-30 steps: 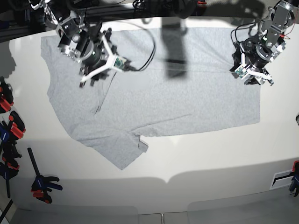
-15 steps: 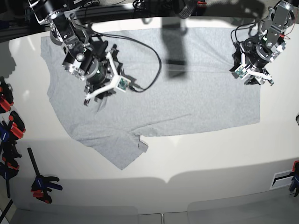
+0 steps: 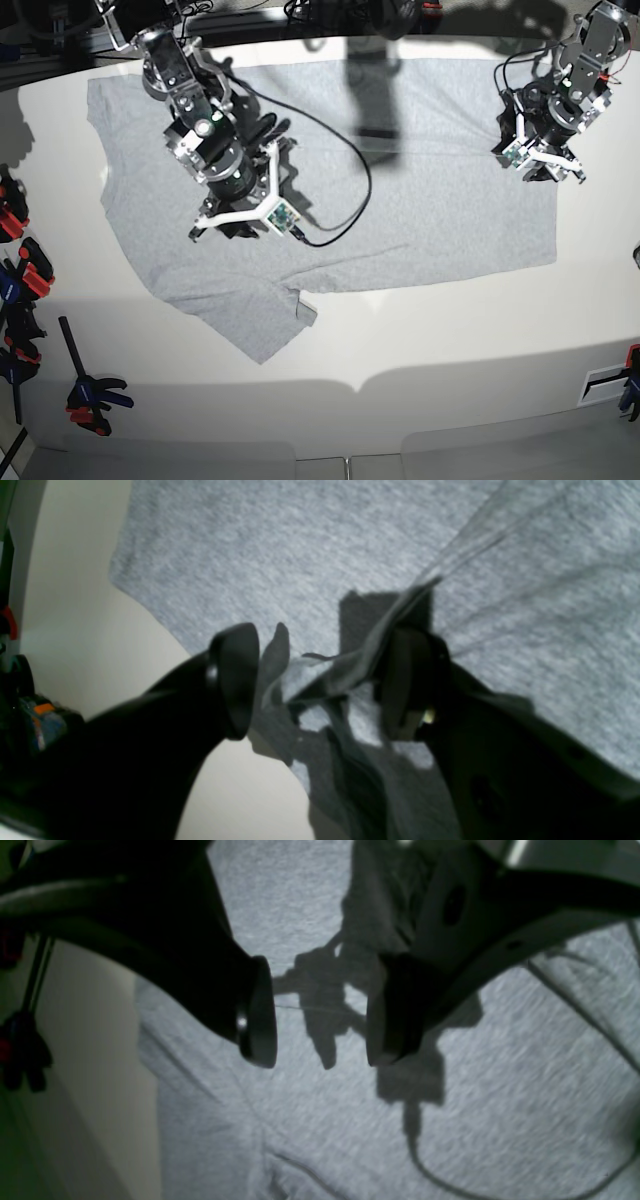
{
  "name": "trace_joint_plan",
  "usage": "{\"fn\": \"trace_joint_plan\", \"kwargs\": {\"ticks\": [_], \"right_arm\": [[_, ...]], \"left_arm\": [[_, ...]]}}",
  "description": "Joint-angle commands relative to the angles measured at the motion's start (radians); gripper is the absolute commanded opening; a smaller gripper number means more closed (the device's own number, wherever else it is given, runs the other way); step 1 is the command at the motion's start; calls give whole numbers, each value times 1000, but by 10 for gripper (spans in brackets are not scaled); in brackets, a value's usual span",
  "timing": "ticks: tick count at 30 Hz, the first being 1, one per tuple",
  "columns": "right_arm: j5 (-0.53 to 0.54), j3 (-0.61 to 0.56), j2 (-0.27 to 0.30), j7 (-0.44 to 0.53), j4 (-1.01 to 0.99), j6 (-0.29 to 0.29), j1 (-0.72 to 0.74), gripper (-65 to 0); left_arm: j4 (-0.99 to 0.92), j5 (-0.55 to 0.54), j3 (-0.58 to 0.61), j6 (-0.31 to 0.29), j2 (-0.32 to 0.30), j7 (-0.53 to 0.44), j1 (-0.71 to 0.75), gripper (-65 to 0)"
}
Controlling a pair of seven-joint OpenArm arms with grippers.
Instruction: Fold the T-shirt properly
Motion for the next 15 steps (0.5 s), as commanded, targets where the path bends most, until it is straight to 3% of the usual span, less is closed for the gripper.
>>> {"fn": "trace_joint_plan", "kwargs": {"ticks": [1, 2, 5, 6, 11, 15], "right_arm": [[31, 5, 0, 14, 36, 6, 11, -366], [79, 5, 1, -7, 49, 52, 6, -366], [288, 5, 0, -113, 59, 291, 6, -366], [344, 4, 0, -151, 57, 346, 6, -366], [394, 4, 12, -201, 55, 354, 6, -367], [393, -39, 65, -201, 52, 354, 6, -370]], "left_arm": [[13, -1, -9, 12, -20, -1, -5, -300], [13, -1, -9, 12, -20, -1, -5, -300], [13, -1, -9, 12, -20, -2, -5, -300], [13, -1, -9, 12, -20, -1, -5, -300], [13, -1, -9, 12, -20, -2, -5, -300], [13, -1, -9, 12, -20, -1, -5, -300]]}}
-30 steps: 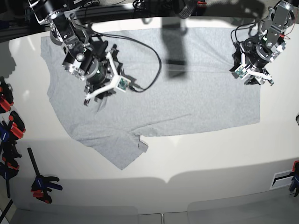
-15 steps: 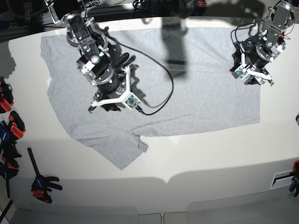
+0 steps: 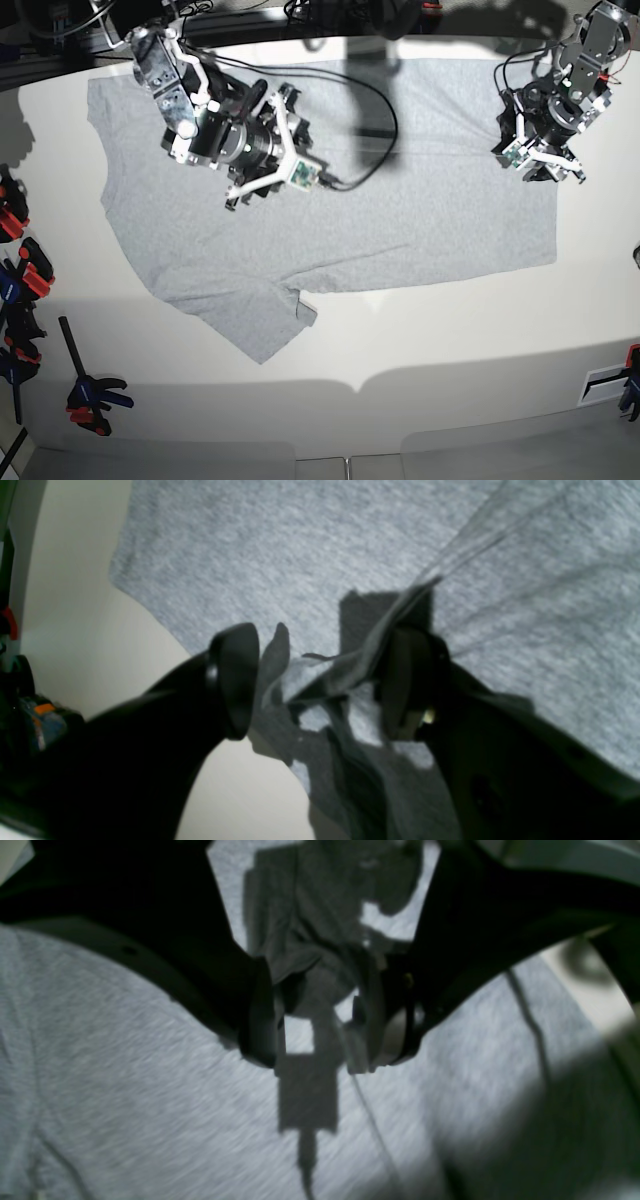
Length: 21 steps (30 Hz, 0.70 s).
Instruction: Fold the T-shirt properly
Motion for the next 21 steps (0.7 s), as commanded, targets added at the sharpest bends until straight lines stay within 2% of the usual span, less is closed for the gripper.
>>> {"fn": "trace_joint_plan", "kwargs": {"ticks": [1, 4, 7, 12, 21], "right_arm": [[10, -17, 18, 16, 13, 2, 14, -370], [-27, -89, 44, 21, 11, 2, 14, -370], [-86, -130, 42, 59, -5, 2, 19, -370], [-130, -141, 43, 86, -66, 2, 43, -370], [-129, -141, 40, 104, -102, 2, 136, -370]], "left_arm": [[13, -1, -9, 11, -19, -1, -5, -300], [13, -1, -9, 11, -19, -2, -5, -300], [13, -1, -9, 11, -19, -1, -5, -300], [13, -1, -9, 12, -19, -1, -5, -300], [13, -1, -9, 12, -19, 0, -5, -300]]}}
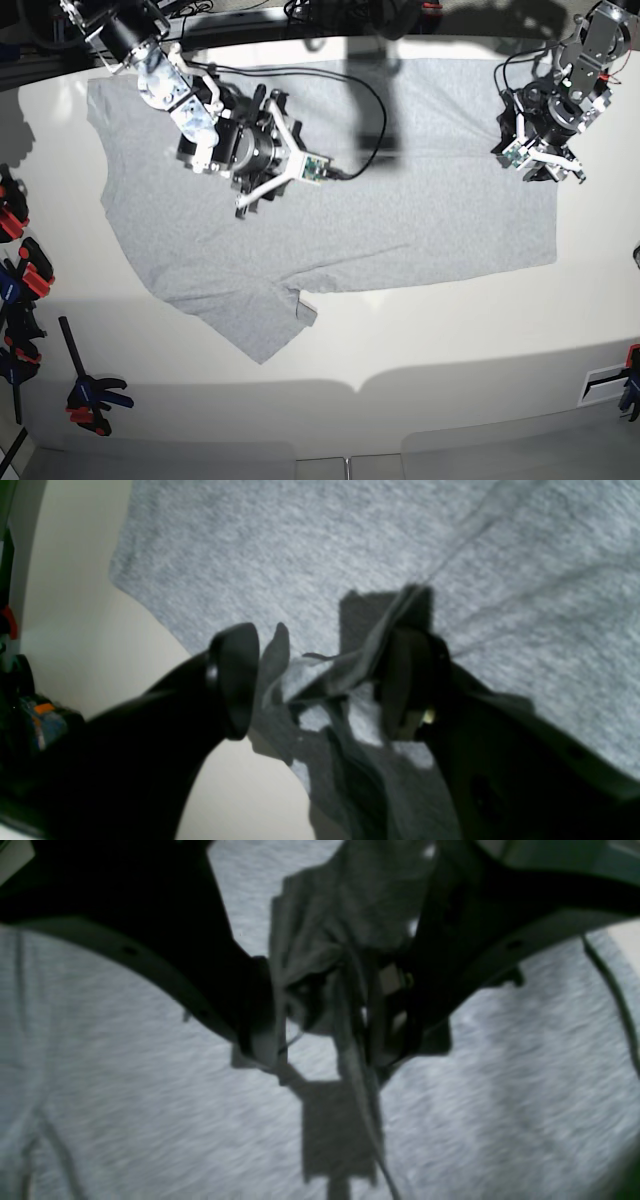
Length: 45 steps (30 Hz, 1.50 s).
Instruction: Fold the T-shirt properly
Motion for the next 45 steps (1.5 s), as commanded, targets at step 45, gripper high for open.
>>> {"fn": "trace_joint_plan", "kwargs": {"ticks": [45], "right_arm": [[-153, 6, -103, 121, -120, -184, 62, -370]], "left_arm": [[35, 87, -13, 492, -72, 188, -4, -300]]}}
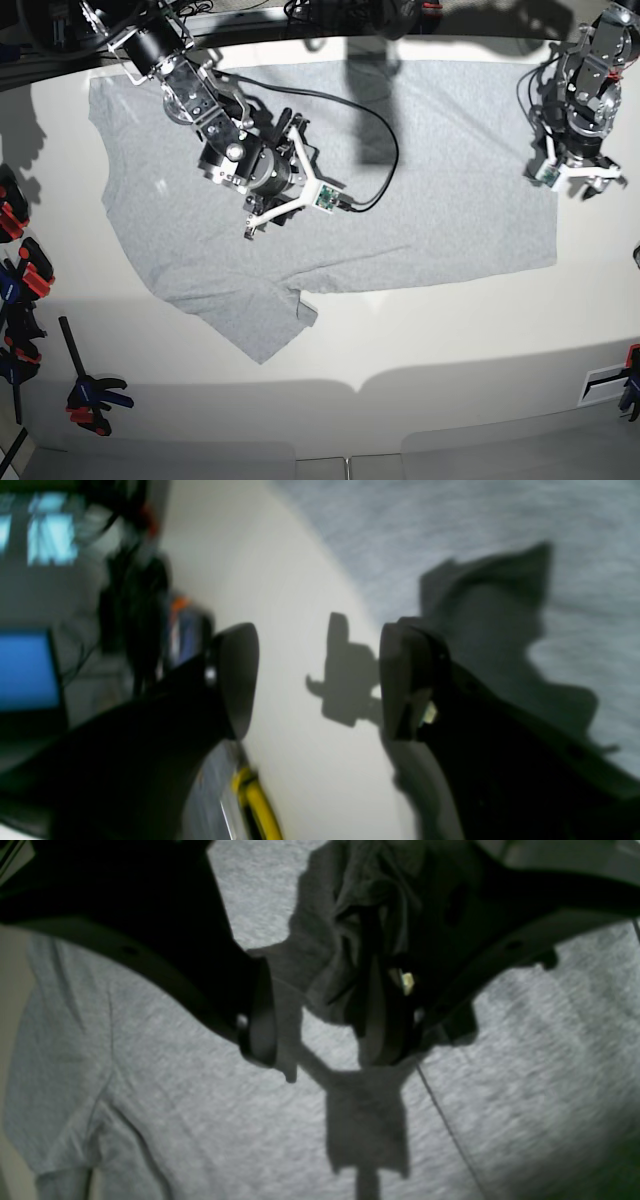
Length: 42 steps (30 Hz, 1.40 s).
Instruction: Fold the T-shirt properly
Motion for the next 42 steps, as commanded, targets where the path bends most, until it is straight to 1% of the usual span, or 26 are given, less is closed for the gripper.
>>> {"fn": "trace_joint_plan", "kwargs": {"ticks": [1, 3, 5, 8, 10, 11, 13, 14, 15, 16, 18, 19, 22, 24, 27, 29, 32, 34, 37, 38, 42], "right_arm": [[2, 6, 0, 15, 16, -56, 18, -370], [0, 6, 0, 29, 18, -186, 18, -370], [1, 6, 0, 47, 26, -273, 18, -370], [1, 6, 2, 48, 51, -357, 18, -370], [0, 19, 4, 38, 67, -417, 17, -370], [-14, 34, 3, 14, 71, -450, 16, -370], [-78, 86, -8, -25, 72, -515, 8, -370], [-92, 122, -12, -25, 72, -536, -5, -370], [-91, 163, -14, -23, 72, -541, -20, -370], [-75, 204, -16, -20, 72, -540, -37, -370], [-15, 291, -16, 10, 73, -536, -83, -370], [16, 336, -16, 29, 74, -518, -109, -370], [101, 469, -16, 73, 97, -409, -196, -370], [158, 548, -16, 82, 137, -336, -257, -370], [244, 664, -16, 82, 211, -261, -351, -370], [297, 741, -16, 84, 252, -215, -414, -370], [342, 832, -16, 93, 274, -153, -489, -370], [359, 867, -17, 93, 273, -125, -533, -370], [376, 890, -16, 98, 273, -106, -594, -370], [372, 890, -16, 102, 273, -106, -609, -370], [369, 889, -29, 114, 273, -107, -629, -370]], "left_arm": [[37, 16, -12, 53, -25, 1, -5, -300], [106, 14, -12, 74, -23, 8, 9, -300], [208, 9, -12, 93, -13, 2, 29, -300], [347, -13, -12, 92, 20, 13, 43, -300], [391, -14, -12, 92, 66, 31, 43, -300], [398, -15, -12, 92, 91, 38, 43, -300], [397, -16, -12, 92, 145, 53, 47, -300], [397, -16, -12, 92, 169, 55, 56, -300], [397, -16, -12, 92, 188, 55, 67, -300], [397, -18, -12, 91, 201, 54, 80, -300], [388, -18, -12, 87, 205, 53, 103, -300], [382, -13, -13, 87, 205, 55, 112, -300], [375, -25, -22, 89, 206, 55, 143, -300], [375, -72, -47, 89, 217, 55, 165, -300], [375, -159, -102, 79, 261, 34, 197, -300], [375, -226, -154, 3, 295, 33, 207, -300], [374, -371, -257, -101, 329, 36, 210, -300], [374, -447, -326, -181, 348, 35, 220, -300], [374, -559, -392, -310, 383, 32, 256, -300], [374, -565, -400, -337, 400, 28, 271, -300], [343, -462, -399, -341, 463, -30, 325, -300]]}}
